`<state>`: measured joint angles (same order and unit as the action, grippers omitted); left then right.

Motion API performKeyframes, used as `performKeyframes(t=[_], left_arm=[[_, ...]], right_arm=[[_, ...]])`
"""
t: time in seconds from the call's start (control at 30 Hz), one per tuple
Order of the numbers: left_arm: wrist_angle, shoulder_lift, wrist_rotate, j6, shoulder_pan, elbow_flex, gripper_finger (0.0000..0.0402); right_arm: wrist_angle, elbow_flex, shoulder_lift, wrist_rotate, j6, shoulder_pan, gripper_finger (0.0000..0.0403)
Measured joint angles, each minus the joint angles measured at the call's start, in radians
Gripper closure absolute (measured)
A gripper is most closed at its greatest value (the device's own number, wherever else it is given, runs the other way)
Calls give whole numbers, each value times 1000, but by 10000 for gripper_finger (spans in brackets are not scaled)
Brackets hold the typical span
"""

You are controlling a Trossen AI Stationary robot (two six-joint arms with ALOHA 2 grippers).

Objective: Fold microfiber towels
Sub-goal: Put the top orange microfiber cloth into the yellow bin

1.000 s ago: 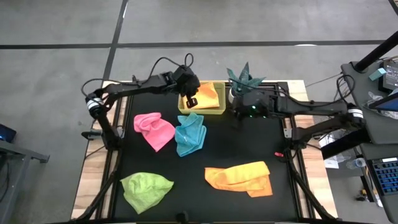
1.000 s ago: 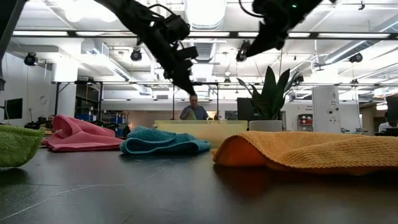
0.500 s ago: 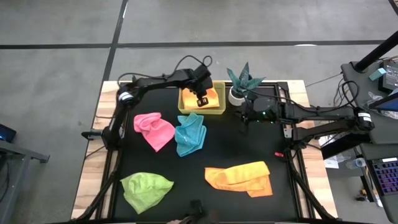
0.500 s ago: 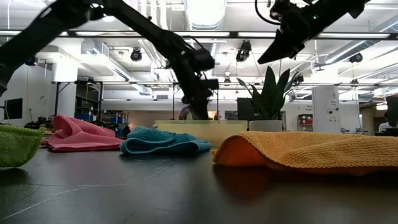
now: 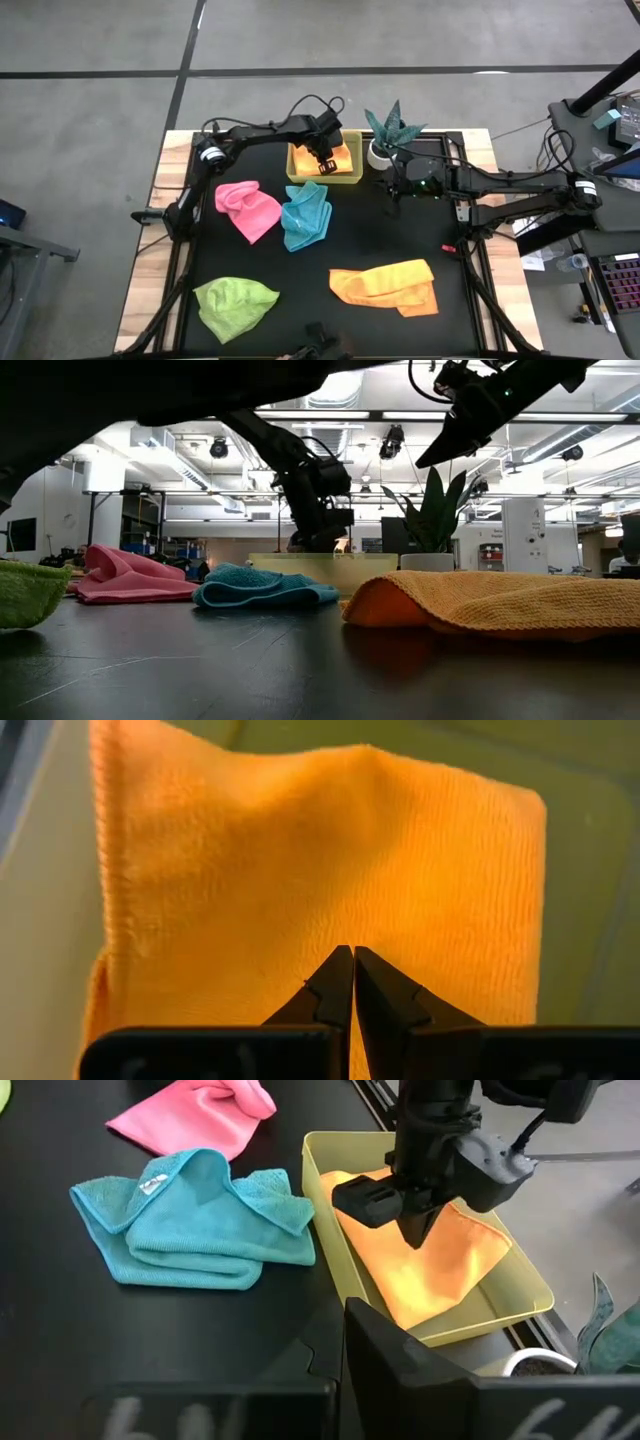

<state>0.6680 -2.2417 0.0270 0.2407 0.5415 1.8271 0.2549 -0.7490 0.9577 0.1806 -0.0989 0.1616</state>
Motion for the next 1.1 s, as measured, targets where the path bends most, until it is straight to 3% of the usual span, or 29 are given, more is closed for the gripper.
performKeyframes(t=[0.23, 0.5, 0.8, 0.97, 1.1], left_arm=[[113, -2, 84, -26, 0, 0, 402], [154, -10, 80, -21, 1, -1, 402], [183, -5, 67, 204, 1, 13, 401], [48, 4, -31, 64, 0, 41, 401], [-5, 3, -37, 4, 3, 19, 401]], right_arm=[[1, 0, 0, 1, -6, 0, 394], [1, 3, 0, 2, -7, 0, 394], [0, 17, 1, 3, -31, 0, 394], [0, 17, 1, 4, -33, 0, 394], [-1, 18, 1, 4, -38, 0, 394]])
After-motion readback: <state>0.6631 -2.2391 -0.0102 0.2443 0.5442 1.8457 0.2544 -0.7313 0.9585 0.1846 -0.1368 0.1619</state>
